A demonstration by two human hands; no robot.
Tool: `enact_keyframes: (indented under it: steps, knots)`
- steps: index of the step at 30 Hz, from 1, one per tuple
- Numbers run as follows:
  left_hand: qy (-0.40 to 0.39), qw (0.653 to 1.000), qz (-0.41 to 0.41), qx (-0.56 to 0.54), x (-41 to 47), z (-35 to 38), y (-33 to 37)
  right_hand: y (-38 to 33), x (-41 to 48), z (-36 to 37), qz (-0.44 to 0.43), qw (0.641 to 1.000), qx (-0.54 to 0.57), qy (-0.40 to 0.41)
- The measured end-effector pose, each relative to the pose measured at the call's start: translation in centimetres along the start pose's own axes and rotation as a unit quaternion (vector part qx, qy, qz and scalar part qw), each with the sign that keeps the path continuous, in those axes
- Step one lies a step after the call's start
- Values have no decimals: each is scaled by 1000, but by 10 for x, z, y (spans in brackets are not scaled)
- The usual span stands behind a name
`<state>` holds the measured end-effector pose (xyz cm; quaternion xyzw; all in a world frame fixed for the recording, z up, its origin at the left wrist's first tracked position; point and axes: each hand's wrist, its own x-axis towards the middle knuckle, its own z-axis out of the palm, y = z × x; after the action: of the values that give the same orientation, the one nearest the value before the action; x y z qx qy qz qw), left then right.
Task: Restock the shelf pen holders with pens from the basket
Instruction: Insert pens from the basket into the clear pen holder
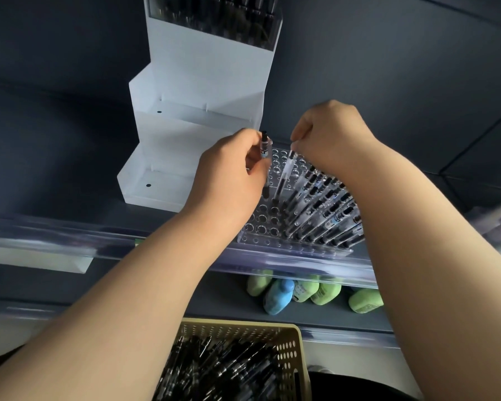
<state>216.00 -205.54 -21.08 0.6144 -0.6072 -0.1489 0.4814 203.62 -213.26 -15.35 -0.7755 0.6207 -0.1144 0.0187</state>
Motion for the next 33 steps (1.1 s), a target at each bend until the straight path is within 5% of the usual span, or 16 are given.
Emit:
enact_keyframes:
  steps: [9, 26, 33]
  knots:
    - [-9, 1000, -5, 15, -1, 4, -4, -2, 5, -3, 7, 998, 53, 28]
    - [2, 999, 35, 15, -3, 12, -1, -7, -10, -9, -18, 998, -16, -60]
    - [-8, 1000, 12, -10, -3, 17, -1, -3, -20, -12, -23, 999, 33, 0]
